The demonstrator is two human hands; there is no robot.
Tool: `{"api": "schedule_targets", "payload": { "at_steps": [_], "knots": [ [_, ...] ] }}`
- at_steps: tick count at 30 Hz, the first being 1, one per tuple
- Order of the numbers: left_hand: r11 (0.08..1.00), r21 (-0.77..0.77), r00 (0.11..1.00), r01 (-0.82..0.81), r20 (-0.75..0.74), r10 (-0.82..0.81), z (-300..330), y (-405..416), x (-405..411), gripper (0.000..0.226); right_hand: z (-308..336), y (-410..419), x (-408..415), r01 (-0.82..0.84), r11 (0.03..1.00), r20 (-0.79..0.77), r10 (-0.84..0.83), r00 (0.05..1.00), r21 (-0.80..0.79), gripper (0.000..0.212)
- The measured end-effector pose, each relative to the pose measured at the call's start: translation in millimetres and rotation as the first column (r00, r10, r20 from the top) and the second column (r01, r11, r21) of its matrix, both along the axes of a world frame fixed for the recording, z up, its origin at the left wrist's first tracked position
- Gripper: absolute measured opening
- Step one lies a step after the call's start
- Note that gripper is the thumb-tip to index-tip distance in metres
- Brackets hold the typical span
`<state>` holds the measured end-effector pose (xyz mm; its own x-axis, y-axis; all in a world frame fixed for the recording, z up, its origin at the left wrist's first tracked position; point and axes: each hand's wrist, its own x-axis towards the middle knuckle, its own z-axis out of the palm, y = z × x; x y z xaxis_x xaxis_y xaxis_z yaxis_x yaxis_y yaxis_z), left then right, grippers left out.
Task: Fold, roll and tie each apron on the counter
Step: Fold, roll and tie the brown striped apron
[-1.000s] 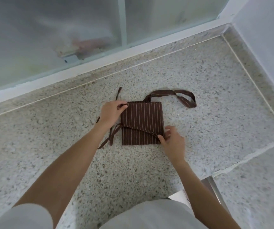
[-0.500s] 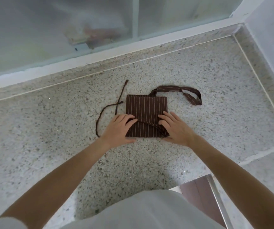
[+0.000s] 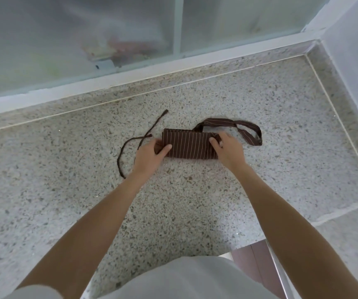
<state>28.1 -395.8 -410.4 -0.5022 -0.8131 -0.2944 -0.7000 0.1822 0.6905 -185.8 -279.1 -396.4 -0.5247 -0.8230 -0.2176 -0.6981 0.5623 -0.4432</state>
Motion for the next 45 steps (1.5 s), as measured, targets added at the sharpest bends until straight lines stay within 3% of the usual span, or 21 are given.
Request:
{"api": "schedule_targets", "payload": {
  "at_steps": [3,7,9,11,13,15,17,19,22,23,26,28,30,32,35,37,45],
  "knots": [
    [0.990,0.044,0.991,-0.131,0.016,0.130,-2,-8,-8,0.041,-5,-14,-2,0.049,0.996,-0.061,-0.045,0.997,0.072,0.035],
    [0.979,0.090,0.982,-0.181,0.063,0.175,-5,-19,-15,0.037,-7,-22,-1,0.084,0.986,0.010,-0.086,0.996,0.141,0.038],
    [0.991,-0.017,0.984,-0.136,0.112,0.137,-3,-20,-16,0.037,-6,-16,5,0.074,0.976,0.033,-0.083,0.996,0.204,0.038],
    [0.966,-0.245,0.987,-0.077,0.117,0.108,1,-16,-11,0.036,-4,-2,19,0.088,0.973,0.059,-0.103,0.993,0.215,0.034],
    [0.917,-0.396,0.999,-0.049,0.001,0.053,12,-4,-1,0.030,-4,18,39,0.113,0.971,0.104,-0.137,0.985,0.210,0.031],
    [0.911,-0.412,0.992,0.011,-0.110,-0.062,21,16,12,0.025,-7,40,64,0.144,0.967,0.129,-0.174,0.976,0.211,0.031],
    [0.924,-0.348,0.974,0.160,-0.095,-0.205,21,44,28,0.033,-10,60,88,0.178,0.965,0.170,-0.211,0.962,0.194,0.033],
    [0.908,-0.262,0.944,0.326,0.040,-0.327,14,70,42,0.055,-9,76,107,0.173,0.964,0.236,-0.220,0.947,0.204,0.035],
    [0.886,-0.171,0.893,0.432,0.218,-0.393,1,93,50,0.081,1,88,124,-0.011,0.961,0.187,-0.043,0.981,0.275,0.032],
    [0.881,-0.165,0.883,0.444,0.245,-0.400,-1,96,50,0.084,6,90,127,-0.028,0.972,0.122,-0.001,0.993,0.235,0.029],
    [0.862,-0.142,0.848,0.487,0.313,-0.427,-1,94,43,0.088,20,85,129,0.021,0.991,-0.023,-0.025,0.999,-0.130,0.018],
    [0.854,-0.132,0.835,0.504,0.327,-0.442,-2,92,41,0.088,17,72,124,-0.057,0.980,-0.025,0.053,0.998,-0.189,0.023],
    [0.888,-0.147,0.884,0.435,0.255,-0.391,-2,93,44,0.086,10,59,120,-0.152,0.987,0.042,0.154,0.987,-0.049,0.033],
    [0.963,-0.144,0.969,0.229,0.124,-0.212,0,96,50,0.077,4,53,116,-0.205,0.975,0.105,0.196,0.975,0.084,0.041],
    [0.991,0.130,0.999,-0.040,-0.023,0.043,-5,97,57,0.067,0,52,112,-0.224,0.966,0.157,0.204,0.966,0.127,0.045],
    [0.956,0.286,0.991,-0.069,-0.091,0.099,-3,96,56,0.071,0,51,112,-0.214,0.970,0.190,0.190,0.963,0.118,0.045],
    [0.882,0.464,0.954,-0.088,-0.215,0.208,8,83,50,0.079,-3,48,118,-0.111,0.993,0.395,0.088,0.915,0.037,0.056]
  ]
}}
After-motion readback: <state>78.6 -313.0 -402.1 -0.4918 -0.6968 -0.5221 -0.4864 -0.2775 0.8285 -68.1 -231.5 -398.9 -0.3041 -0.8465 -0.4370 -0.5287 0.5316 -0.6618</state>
